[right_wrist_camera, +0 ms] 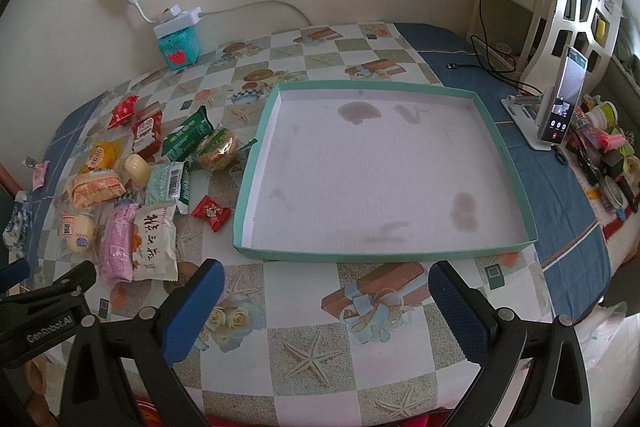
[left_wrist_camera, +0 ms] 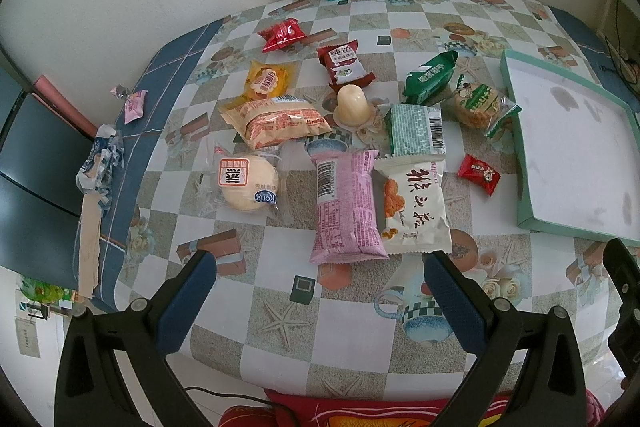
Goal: Organize snacks
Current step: 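Move the left tool to the pink bag while the right tool approaches the white bag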
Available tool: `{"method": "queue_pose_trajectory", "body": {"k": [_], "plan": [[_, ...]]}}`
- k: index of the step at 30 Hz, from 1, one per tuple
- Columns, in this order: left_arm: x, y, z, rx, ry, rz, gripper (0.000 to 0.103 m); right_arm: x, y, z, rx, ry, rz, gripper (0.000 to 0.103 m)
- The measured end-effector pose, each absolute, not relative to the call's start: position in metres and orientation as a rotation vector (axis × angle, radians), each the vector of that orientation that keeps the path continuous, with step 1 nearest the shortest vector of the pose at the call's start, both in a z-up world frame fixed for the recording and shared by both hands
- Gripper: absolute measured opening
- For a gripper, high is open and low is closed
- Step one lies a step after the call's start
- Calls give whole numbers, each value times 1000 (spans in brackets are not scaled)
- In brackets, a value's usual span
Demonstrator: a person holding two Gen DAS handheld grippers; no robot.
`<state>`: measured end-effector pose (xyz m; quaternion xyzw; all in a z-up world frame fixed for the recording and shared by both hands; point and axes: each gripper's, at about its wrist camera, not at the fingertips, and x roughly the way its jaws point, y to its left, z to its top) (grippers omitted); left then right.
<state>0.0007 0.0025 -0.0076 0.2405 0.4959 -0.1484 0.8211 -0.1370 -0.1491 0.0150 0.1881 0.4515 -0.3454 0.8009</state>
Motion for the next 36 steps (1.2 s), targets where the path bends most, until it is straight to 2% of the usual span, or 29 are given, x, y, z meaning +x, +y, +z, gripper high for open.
{"method": "queue_pose_trajectory", "body": {"k": [10, 15, 28, 31, 36], "plan": [[4, 4, -6, 489, 1068, -330, 103, -133, -146, 13, 387, 980, -739, 103], [17, 22, 0, 378, 1089, -349, 103, -121, -140, 13, 368, 973, -719, 103], [67, 57, -14, 218, 1160, -309, 103, -38, -114, -9, 430, 985, -492, 103], [76, 55, -18, 205, 1175, -308, 99, -27, -108, -16, 417, 1005, -467, 100], [92, 61, -27, 147, 1217, -301, 99, -9, -102, -31, 407, 1061, -432, 96]]}}
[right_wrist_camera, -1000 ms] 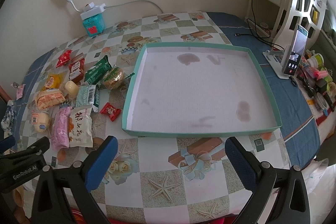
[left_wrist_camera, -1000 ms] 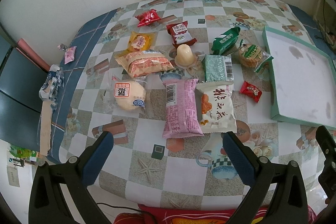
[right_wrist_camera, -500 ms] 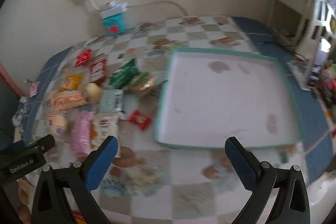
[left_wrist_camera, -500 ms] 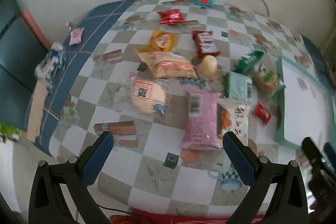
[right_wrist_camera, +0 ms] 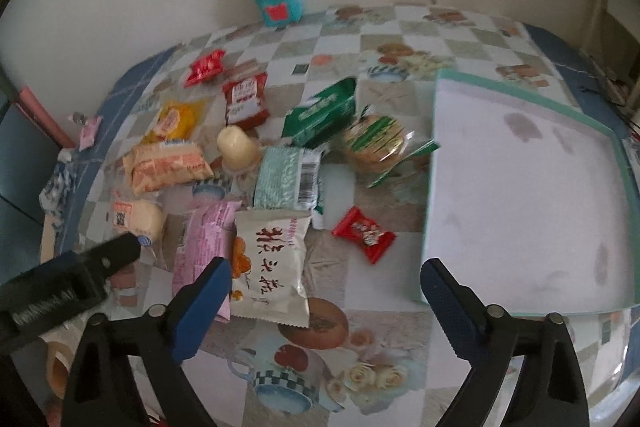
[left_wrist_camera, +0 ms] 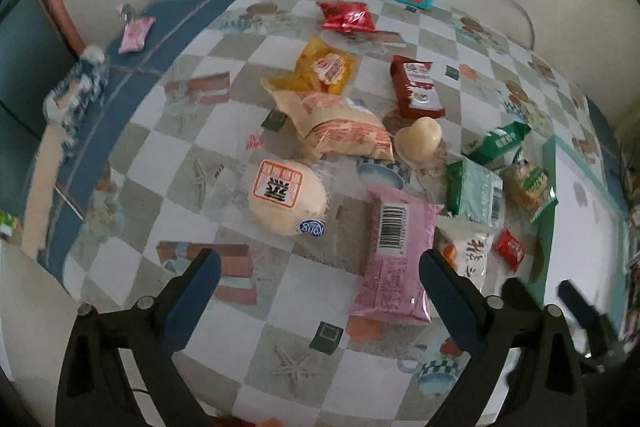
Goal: Organize snacks
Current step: 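Move the left tool to the pink bag while the right tool approaches the white bag, then close the left tool on the pink bag while the right tool grasps the white bag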
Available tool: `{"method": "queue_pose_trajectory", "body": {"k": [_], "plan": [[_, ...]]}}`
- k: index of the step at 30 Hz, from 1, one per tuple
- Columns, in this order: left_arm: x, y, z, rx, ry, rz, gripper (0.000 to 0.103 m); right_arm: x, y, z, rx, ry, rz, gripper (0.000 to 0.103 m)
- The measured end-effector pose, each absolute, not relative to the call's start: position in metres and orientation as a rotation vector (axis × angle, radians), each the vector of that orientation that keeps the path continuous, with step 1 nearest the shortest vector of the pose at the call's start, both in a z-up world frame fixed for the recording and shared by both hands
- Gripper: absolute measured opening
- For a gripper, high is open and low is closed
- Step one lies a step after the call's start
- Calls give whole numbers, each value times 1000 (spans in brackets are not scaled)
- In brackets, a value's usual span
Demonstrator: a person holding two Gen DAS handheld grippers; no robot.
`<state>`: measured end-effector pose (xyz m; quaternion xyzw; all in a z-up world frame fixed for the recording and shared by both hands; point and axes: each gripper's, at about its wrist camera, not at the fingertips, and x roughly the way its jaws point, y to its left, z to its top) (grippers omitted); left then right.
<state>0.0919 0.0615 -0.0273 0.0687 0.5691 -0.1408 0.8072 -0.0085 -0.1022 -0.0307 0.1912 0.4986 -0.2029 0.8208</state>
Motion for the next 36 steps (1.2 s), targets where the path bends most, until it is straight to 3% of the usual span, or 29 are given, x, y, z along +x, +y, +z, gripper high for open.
{"method": "queue_pose_trajectory", "body": {"k": [13, 18, 20, 21, 22, 24, 31, 36], "plan": [[107, 59, -40, 90, 1271, -316, 91, 29, -86, -68, 380, 1182, -360, 87], [106, 46, -40, 99, 1296, -335, 91, 24, -92, -76, 409, 1208, -367, 77], [105, 38, -42, 103, 1324, -349, 91, 19, -97, -75, 422, 1204, -380, 66], [104, 34, -43, 104, 1339, -354, 84, 17, -100, -75, 429, 1202, -385, 63], [104, 30, -44, 108, 1353, -359, 68, 14, -103, -75, 444, 1200, -390, 59], [103, 21, -49, 115, 1393, -383, 59, 8, -109, -74, 467, 1198, -392, 59], [98, 1, -63, 155, 1436, -391, 58, -8, -124, -71, 498, 1201, -404, 56], [96, -9, -70, 201, 1442, -376, 47, -11, -124, -71, 494, 1206, -400, 56]]}}
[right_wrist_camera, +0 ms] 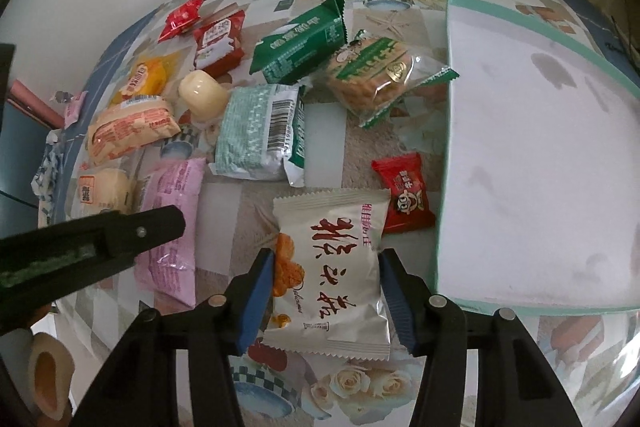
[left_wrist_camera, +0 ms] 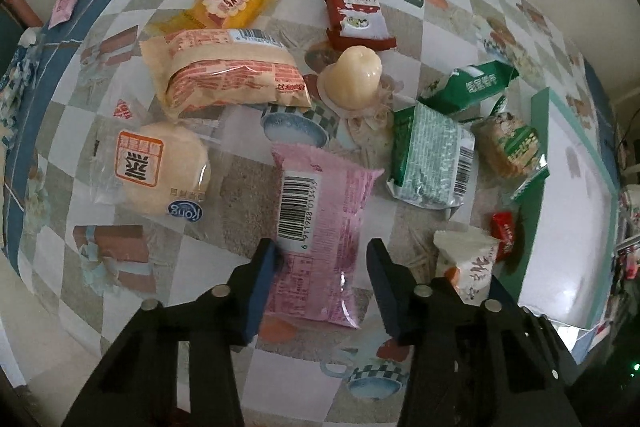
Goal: Organize snacks
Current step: 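Close the left tool on the pink bag while the right tool grasps the white bag, then carry the pink bag into the tray with the left tool while the right tool drops the white bag there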
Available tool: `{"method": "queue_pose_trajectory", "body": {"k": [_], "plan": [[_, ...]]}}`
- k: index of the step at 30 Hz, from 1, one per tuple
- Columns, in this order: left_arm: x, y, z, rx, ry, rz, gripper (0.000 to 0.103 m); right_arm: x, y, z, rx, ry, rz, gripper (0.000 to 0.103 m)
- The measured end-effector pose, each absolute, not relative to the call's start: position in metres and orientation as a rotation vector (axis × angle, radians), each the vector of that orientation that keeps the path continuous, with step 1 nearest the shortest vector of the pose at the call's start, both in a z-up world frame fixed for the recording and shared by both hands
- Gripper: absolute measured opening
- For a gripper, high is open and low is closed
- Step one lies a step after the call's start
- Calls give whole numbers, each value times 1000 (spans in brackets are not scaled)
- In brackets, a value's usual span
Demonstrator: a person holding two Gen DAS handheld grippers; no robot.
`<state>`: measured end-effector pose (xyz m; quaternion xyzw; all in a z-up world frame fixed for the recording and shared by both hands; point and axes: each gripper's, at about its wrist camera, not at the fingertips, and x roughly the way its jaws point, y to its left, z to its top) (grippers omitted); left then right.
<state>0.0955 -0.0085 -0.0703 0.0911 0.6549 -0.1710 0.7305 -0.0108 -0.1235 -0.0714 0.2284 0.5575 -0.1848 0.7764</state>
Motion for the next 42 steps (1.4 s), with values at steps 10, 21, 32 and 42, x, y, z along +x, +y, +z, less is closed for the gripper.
{"method": "queue_pose_trajectory", "body": {"k": [10, 21, 32, 42], "plan": [[93, -36, -80, 263, 1408, -329, 42, 2, -107, -76, 394, 1222, -395, 56], [75, -39, -60, 201, 1374, -327, 34, -18, -106, -47, 415, 1131, -370, 55], [74, -54, -8, 171, 1309, -348, 34, -34, -145, 2, 418, 989, -526, 55], [47, -142, -6, 258, 1282, -504, 34, -61, -219, 8, 424, 955, -804, 56]]}}
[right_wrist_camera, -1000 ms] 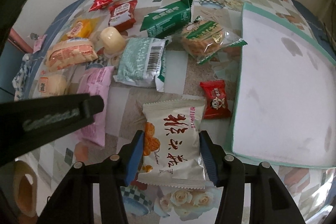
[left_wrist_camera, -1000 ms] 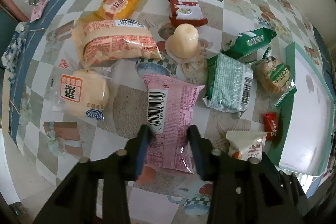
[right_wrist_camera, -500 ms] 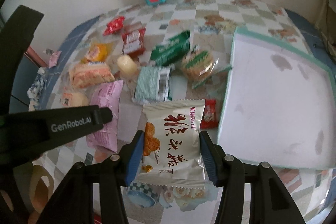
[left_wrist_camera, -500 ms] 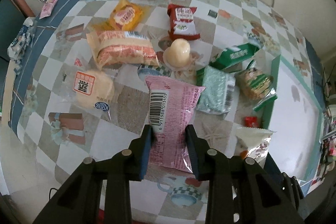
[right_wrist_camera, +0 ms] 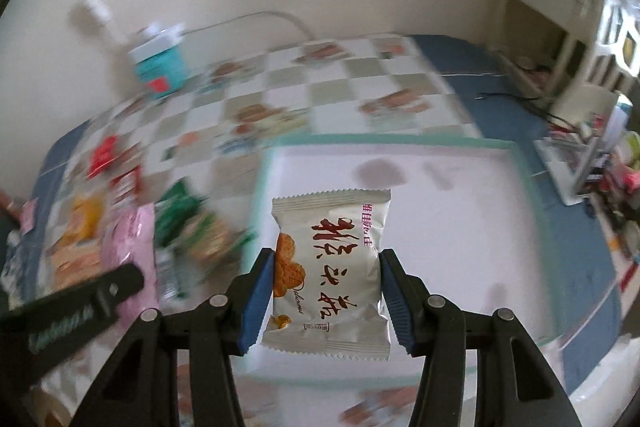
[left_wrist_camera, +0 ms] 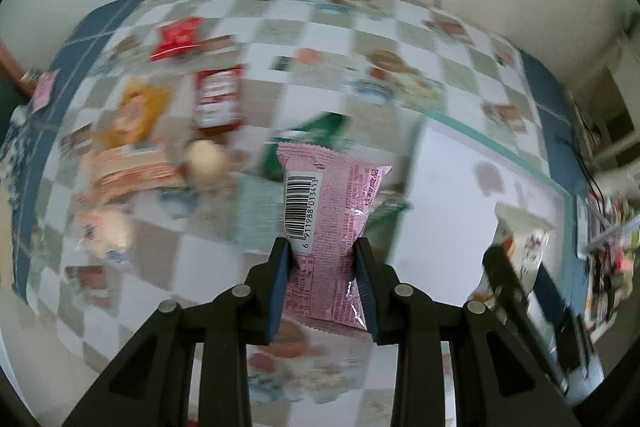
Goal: Organize snacks
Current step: 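Carry the pink bag into the tray with the left tool while the right tool drops the white bag there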
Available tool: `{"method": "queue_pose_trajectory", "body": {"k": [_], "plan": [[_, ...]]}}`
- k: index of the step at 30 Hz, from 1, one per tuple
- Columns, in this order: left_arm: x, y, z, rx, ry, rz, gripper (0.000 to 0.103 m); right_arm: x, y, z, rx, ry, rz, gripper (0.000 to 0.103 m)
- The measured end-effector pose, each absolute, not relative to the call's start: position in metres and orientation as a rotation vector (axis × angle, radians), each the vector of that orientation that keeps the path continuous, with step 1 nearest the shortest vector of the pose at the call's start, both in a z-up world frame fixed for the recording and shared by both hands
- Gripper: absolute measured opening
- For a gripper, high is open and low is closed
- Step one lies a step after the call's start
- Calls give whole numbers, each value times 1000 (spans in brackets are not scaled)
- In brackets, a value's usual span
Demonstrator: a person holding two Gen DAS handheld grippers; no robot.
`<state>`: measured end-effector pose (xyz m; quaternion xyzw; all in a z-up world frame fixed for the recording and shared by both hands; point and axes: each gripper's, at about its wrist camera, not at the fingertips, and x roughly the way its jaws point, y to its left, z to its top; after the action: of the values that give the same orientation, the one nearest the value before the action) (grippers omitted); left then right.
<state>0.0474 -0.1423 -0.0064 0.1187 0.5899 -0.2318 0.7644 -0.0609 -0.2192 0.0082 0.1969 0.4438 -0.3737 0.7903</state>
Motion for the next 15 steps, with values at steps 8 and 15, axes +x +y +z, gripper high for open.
{"method": "queue_pose_trajectory", "body": {"k": [8, 15], "plan": [[12, -199, -15, 354, 1275, -573, 34, -114, -290, -1, 568, 914, -916, 56], [-5, -242, -19, 427, 1270, -599, 34, -140, -324, -8, 666, 878, -953, 56]]}}
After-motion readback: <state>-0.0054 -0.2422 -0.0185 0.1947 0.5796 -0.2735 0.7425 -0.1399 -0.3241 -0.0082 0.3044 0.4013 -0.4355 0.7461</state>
